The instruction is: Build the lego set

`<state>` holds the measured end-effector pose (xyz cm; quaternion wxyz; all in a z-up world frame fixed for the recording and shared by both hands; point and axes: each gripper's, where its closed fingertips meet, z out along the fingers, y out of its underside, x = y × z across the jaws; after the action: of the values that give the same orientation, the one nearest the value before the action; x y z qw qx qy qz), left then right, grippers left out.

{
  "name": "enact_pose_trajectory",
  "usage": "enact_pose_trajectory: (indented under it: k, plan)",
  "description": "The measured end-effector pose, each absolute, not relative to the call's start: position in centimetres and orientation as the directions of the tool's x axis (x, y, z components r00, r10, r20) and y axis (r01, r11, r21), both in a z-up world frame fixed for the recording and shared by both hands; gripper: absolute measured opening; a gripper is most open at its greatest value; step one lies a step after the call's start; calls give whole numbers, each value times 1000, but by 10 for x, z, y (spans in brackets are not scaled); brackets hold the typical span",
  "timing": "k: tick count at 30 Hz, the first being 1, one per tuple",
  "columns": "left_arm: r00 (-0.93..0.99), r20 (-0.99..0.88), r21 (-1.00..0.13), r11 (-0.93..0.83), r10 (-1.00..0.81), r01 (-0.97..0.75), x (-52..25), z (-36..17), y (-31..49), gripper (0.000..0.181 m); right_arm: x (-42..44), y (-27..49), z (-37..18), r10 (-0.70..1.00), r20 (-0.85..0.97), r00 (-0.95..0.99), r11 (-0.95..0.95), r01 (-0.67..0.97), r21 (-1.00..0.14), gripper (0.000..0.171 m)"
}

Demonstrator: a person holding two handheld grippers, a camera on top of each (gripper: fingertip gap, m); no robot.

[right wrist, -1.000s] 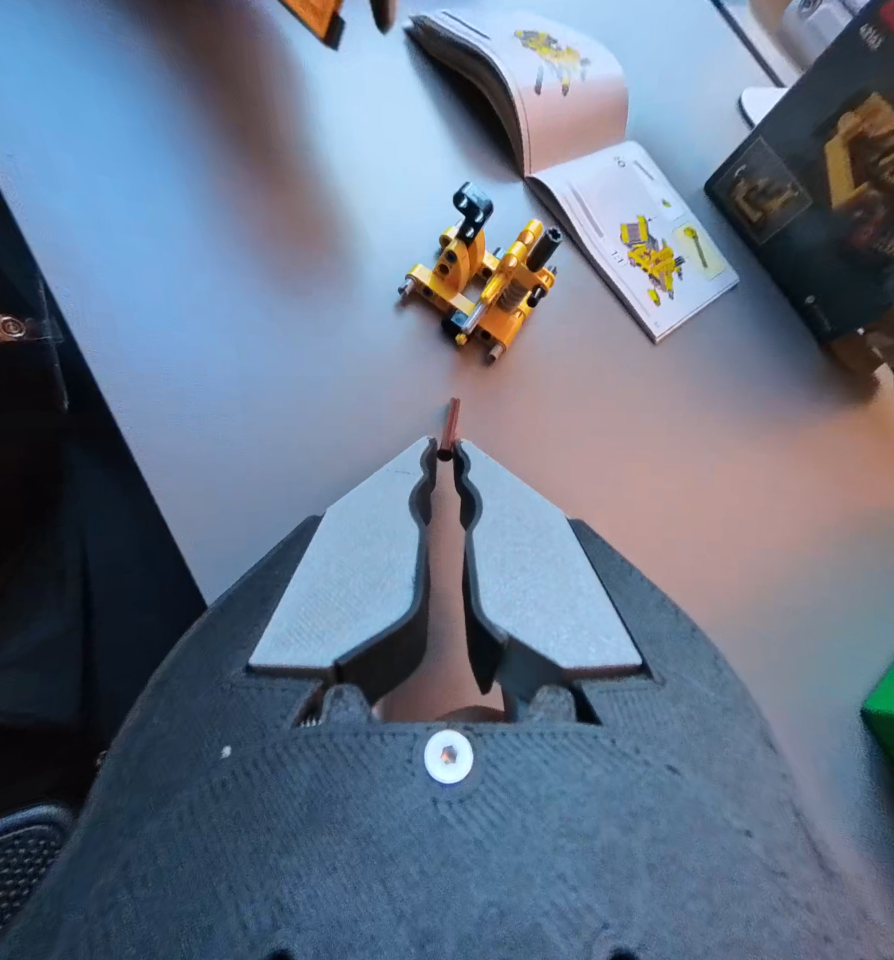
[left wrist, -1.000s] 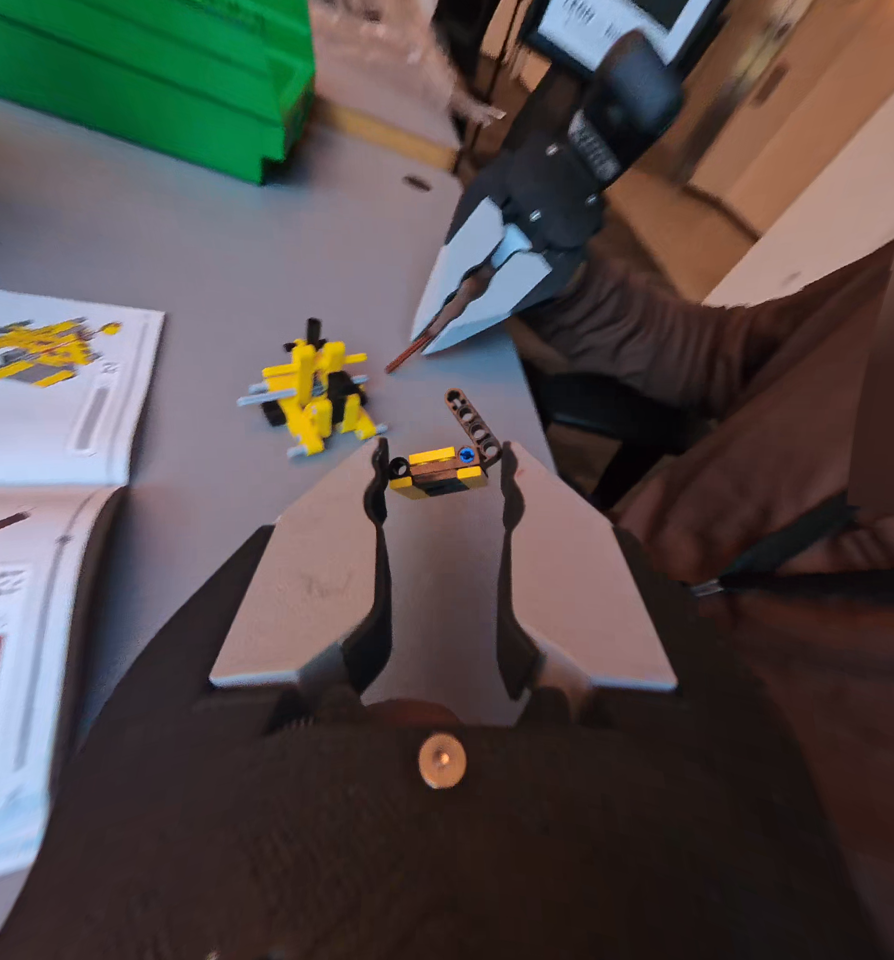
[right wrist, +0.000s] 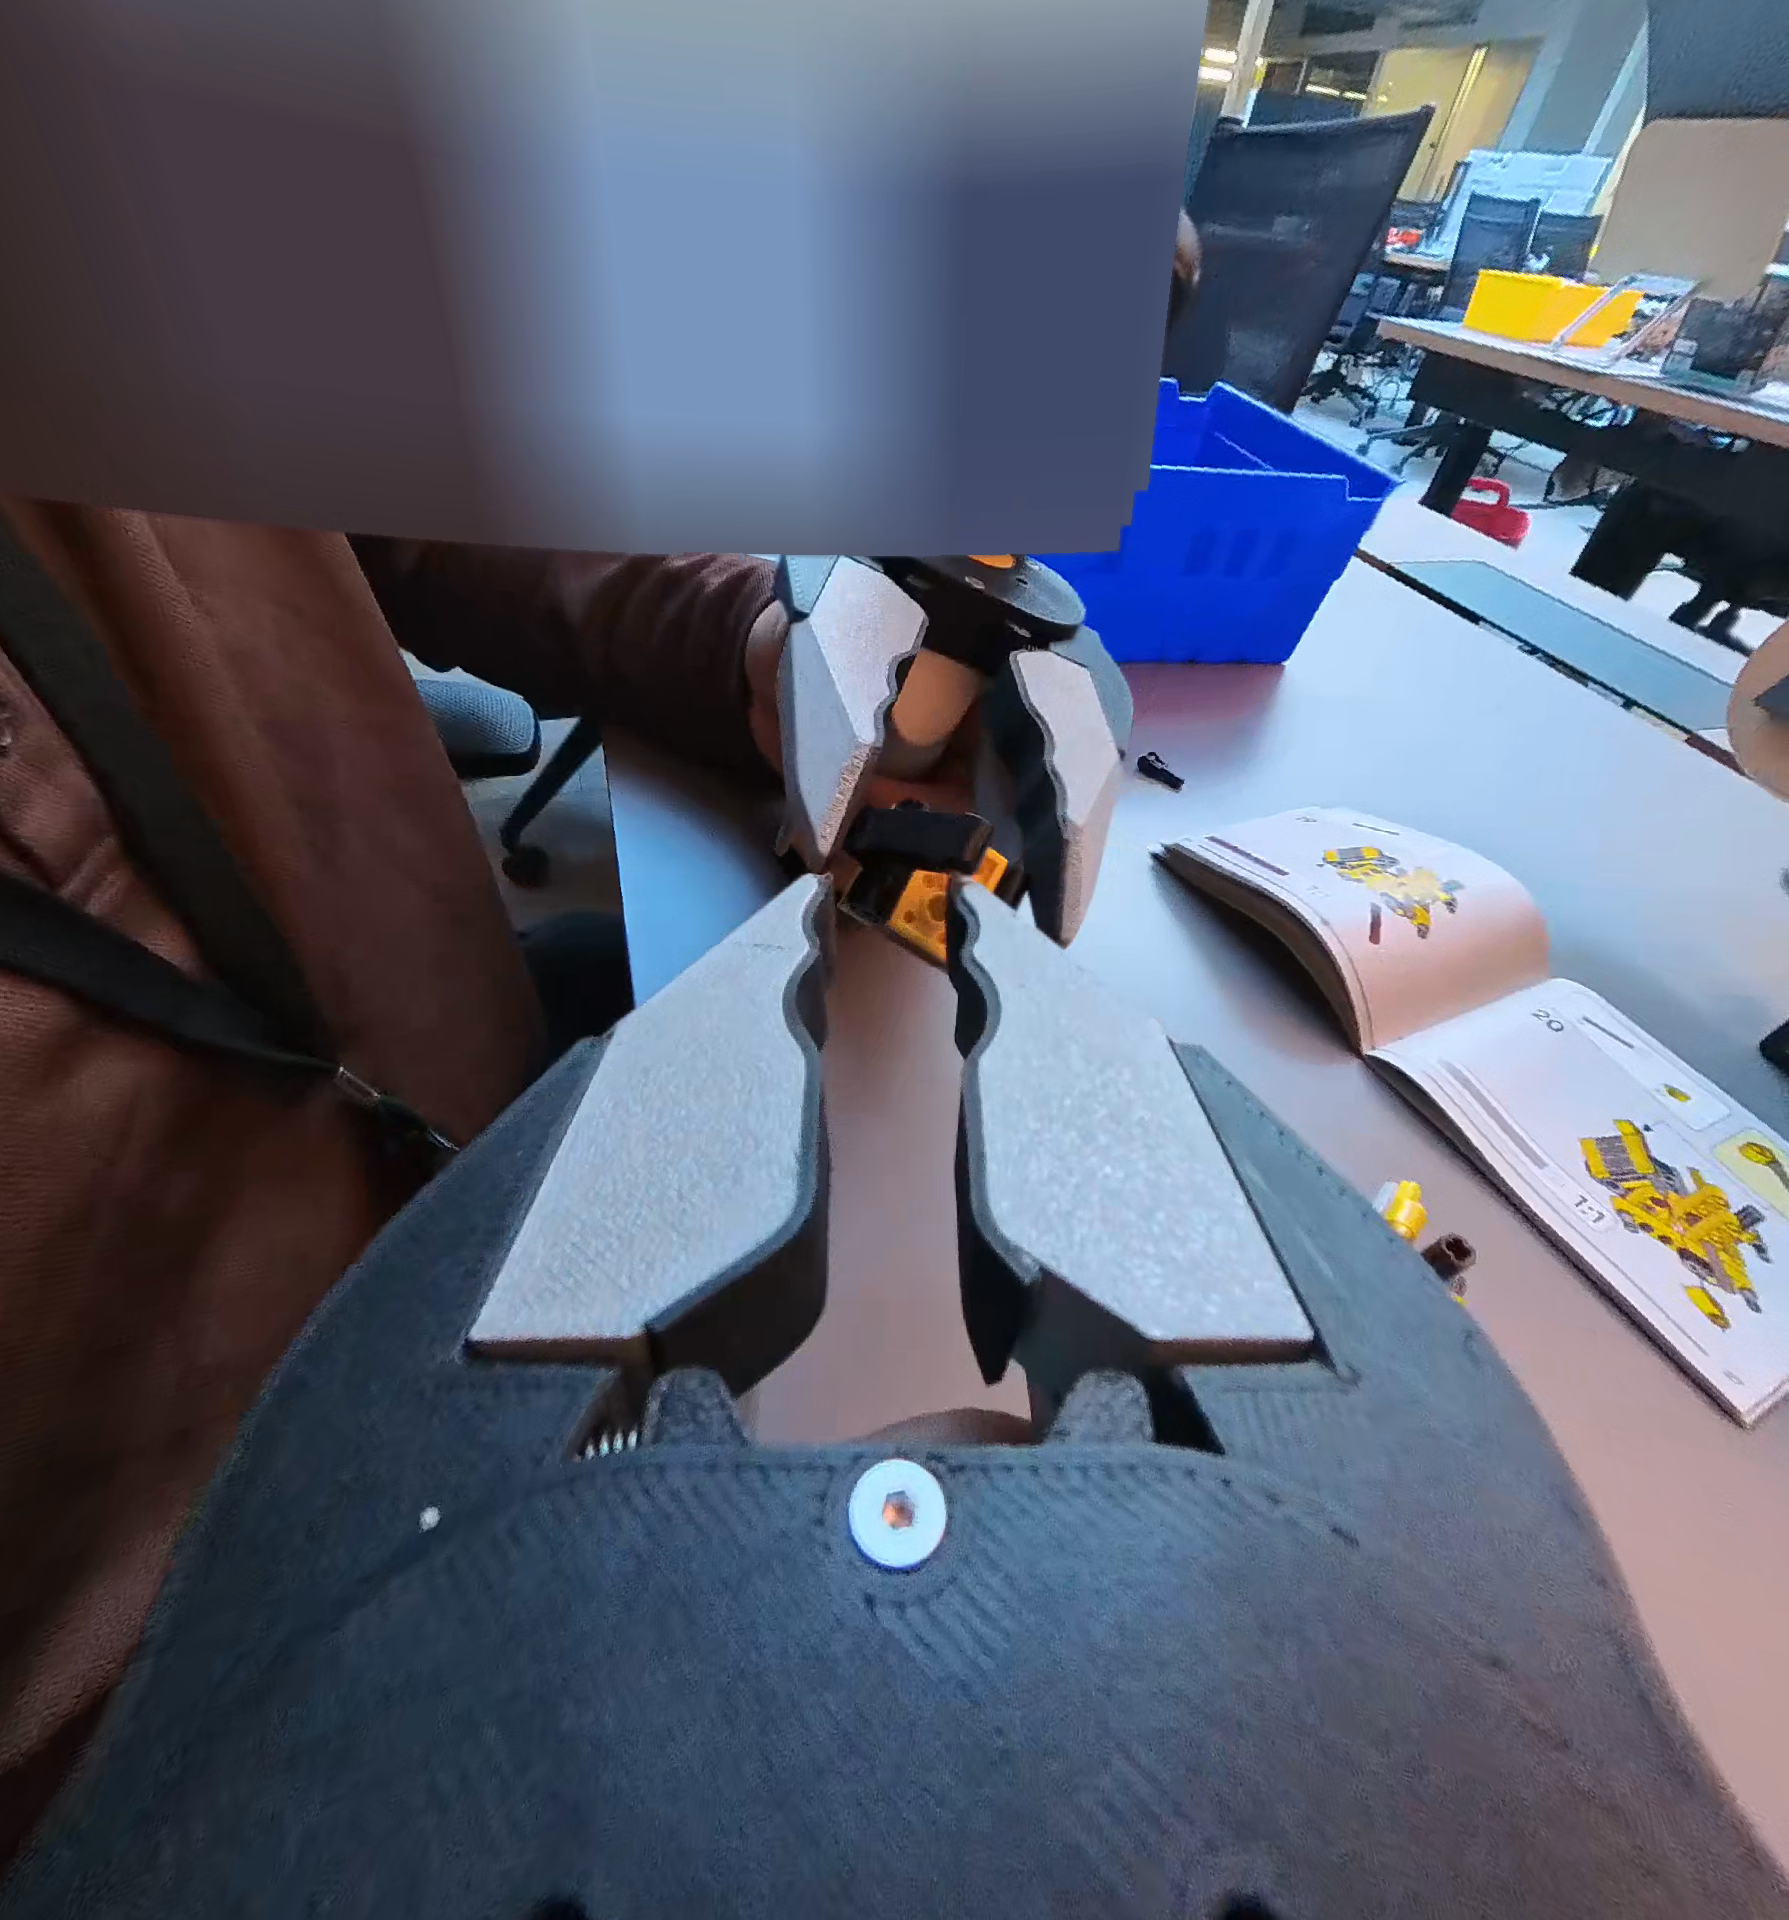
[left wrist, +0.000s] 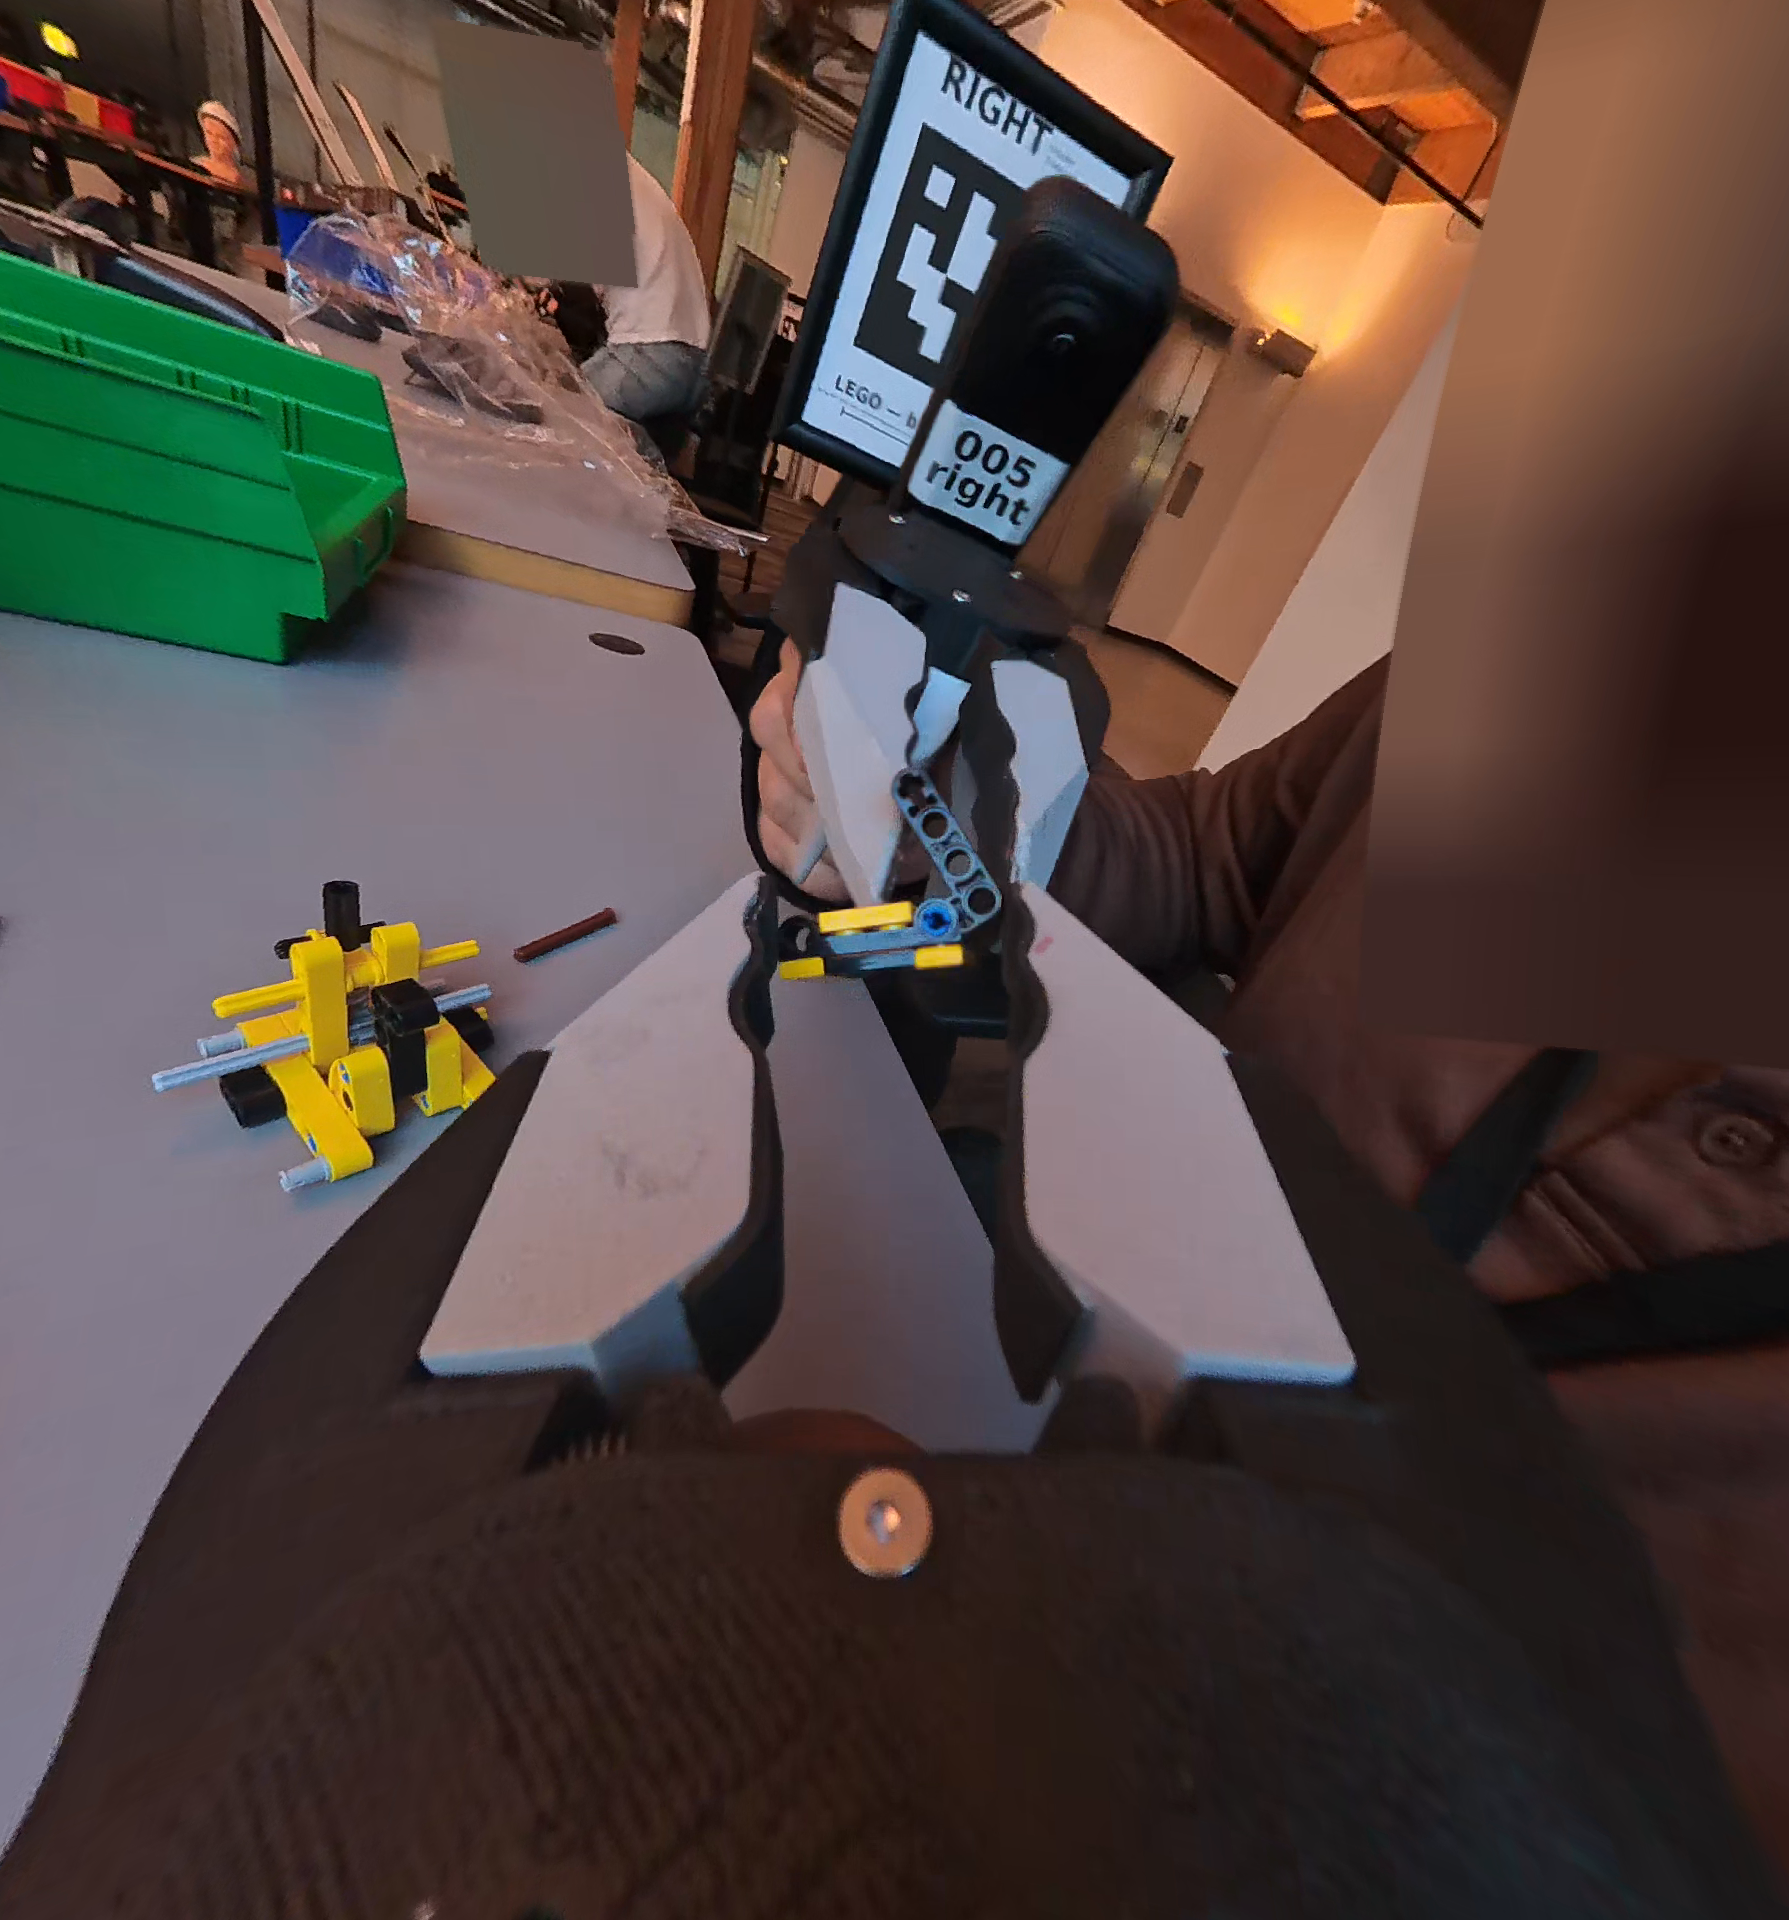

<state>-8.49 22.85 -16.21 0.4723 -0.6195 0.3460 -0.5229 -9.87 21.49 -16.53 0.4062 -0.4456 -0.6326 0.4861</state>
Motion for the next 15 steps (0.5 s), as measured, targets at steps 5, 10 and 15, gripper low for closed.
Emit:
enact_pose_trajectory:
  k: [5, 10, 15]
  plan:
    - [216, 346, -938, -338, -913, 72, -89, -163, 229, 41, -100, 213, -163, 947, 18, -322, 68, 142, -988, 19]
    - [270, 371, -928, -364, -889, 79, -96, -167, 238, 40, -105, 222, -167, 937, -98, -337, -45, 162, -986, 17]
    - [283, 380, -924, -377, -881, 65, -98, -170, 239, 41, -102, 230, -163, 940, -123, -319, -81, 143, -986, 19]
